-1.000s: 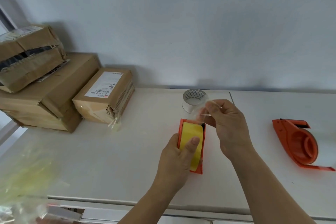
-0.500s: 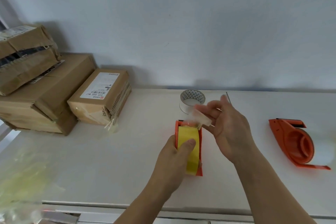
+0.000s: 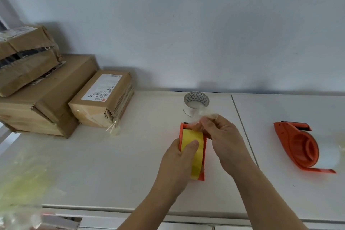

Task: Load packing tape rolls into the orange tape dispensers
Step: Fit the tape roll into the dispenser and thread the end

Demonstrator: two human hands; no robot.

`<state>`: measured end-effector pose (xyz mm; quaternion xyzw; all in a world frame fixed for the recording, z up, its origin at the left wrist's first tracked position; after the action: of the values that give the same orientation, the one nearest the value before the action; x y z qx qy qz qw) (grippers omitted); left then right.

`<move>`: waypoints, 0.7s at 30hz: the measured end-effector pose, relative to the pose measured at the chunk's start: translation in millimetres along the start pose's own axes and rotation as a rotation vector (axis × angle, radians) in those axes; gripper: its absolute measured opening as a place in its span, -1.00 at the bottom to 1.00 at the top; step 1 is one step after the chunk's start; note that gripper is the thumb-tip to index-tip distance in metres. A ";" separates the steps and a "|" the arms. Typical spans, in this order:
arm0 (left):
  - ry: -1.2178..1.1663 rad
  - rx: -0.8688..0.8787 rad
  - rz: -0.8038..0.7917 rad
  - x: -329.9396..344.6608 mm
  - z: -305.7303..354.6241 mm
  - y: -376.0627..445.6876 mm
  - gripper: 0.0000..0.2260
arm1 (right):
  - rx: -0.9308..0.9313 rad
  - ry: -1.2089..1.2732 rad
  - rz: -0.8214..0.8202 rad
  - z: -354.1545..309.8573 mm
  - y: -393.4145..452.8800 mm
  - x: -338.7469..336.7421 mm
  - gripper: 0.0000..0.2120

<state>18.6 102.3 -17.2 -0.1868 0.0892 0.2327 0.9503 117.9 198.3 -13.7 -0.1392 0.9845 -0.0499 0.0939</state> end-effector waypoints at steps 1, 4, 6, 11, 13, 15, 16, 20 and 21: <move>0.022 0.014 0.019 0.9 0.3 -0.1 -0.79 | 0.012 0.007 0.053 2.2 1.2 -0.2 -0.78; 0.030 0.058 0.044 3.3 0.0 -0.9 -0.84 | 0.037 -0.120 0.183 11.8 2.6 -2.7 -0.80; 0.042 0.069 0.051 3.6 0.2 -2.5 -0.84 | 0.035 -0.191 0.201 19.5 3.1 -4.1 -0.82; 0.052 0.098 0.061 5.0 -4.8 -7.0 -0.84 | 0.046 -0.197 0.148 27.5 7.5 -8.1 -0.86; 0.040 0.108 0.073 5.9 -6.4 -6.9 -0.82 | 0.039 -0.281 0.096 22.2 7.8 -9.8 -0.87; 0.028 0.119 0.082 6.6 -9.5 -5.3 -0.80 | 0.001 -0.414 0.037 18.3 8.5 -11.0 -0.80; 0.022 0.124 0.083 6.6 -9.8 -4.8 -0.77 | -0.024 -0.465 0.014 16.7 8.9 -11.0 -0.77; -0.049 0.142 0.057 6.0 -11.5 -2.2 -0.69 | -0.021 -0.559 0.020 16.1 18.7 -16.8 -0.84; -0.048 0.145 0.054 5.3 -11.8 -1.7 -0.71 | -0.022 -0.593 0.019 15.7 22.7 -18.0 -0.83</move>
<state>23.1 98.5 -28.9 -0.1095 0.0877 0.2556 0.9565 132.1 224.0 -28.7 -0.1394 0.9159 0.0046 0.3764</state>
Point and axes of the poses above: each hand's wrist, its own y-axis towards the middle knuckle, its own x-axis out of the palm, z = x × y, the point moved 4 cm from there along y, towards the middle knuckle, and after that the axes turned 1 degree about z, right-handed, at the moved point
